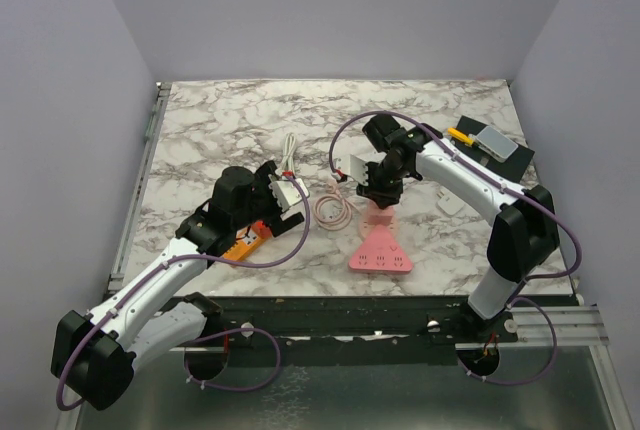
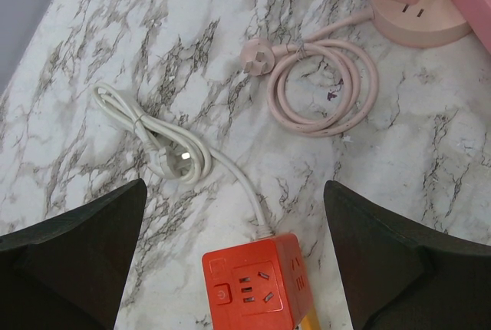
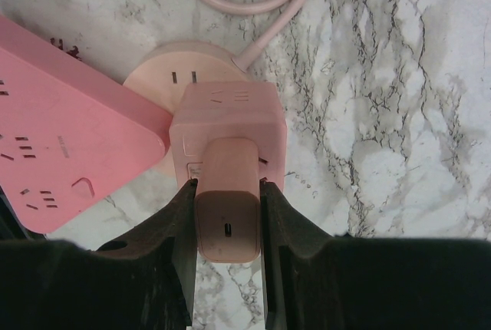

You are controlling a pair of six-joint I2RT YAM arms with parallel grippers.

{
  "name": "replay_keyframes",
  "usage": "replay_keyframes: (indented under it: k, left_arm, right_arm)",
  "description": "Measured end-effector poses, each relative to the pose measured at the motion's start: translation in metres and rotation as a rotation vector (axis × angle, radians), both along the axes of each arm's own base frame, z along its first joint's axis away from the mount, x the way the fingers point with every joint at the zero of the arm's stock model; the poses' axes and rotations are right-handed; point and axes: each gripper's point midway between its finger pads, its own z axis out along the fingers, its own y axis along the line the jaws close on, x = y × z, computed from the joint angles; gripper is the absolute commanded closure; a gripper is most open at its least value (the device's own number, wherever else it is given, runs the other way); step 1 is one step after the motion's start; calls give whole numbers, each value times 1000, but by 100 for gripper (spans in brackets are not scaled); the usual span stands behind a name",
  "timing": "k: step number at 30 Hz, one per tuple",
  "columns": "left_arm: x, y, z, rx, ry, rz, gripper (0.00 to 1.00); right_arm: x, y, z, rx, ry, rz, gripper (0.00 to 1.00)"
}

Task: Insert the plug
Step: Insert the plug into the socket.

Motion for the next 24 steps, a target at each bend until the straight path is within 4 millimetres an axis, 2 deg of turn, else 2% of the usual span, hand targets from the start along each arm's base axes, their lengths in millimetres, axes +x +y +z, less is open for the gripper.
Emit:
replay_keyframes:
  k: [8, 15, 18, 21, 23, 24]
  left_arm:
    - [-1, -1, 0, -3, 1, -5, 1]
    - [-1, -1, 0, -4, 1, -6, 1]
    - [-1, -1, 1, -4, 0, -6, 1]
    - [-1, -1, 2, -6, -4, -7, 1]
    - [-1, -1, 4, -9, -10, -7, 1]
    - [-1, -1, 5, -10, -15, -7, 1]
  right_arm:
    - [-1, 0, -3, 4, -1, -7, 98]
    - [0, 1, 0, 14, -5, -10, 83]
    - [0, 2, 0, 18, -2, -15, 67]
    - [0, 2, 1, 21, 1, -20, 63]
    - [0, 2, 1, 22, 1, -24, 58]
    - [0, 3, 1, 24, 3, -28, 51]
